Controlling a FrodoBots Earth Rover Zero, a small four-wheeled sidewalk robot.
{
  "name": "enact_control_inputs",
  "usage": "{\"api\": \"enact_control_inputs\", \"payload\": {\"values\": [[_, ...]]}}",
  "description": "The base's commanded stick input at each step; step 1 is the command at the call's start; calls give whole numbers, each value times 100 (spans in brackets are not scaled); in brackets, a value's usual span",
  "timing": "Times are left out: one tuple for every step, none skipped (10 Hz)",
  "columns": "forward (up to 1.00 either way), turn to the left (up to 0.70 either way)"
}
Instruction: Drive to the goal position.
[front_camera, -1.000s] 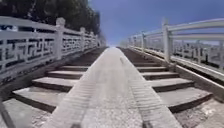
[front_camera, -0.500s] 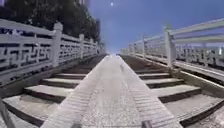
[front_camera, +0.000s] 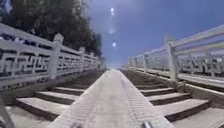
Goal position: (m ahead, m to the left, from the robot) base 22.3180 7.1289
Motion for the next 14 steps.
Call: {"api": "enact_control_inputs", "payload": {"values": [[70, 0], [70, 0], [70, 0], [70, 0], [70, 0], [70, 0], [70, 0], [70, 0], [70, 0], [70, 0], [70, 0], [70, 0], [70, 0], [70, 0]]}}
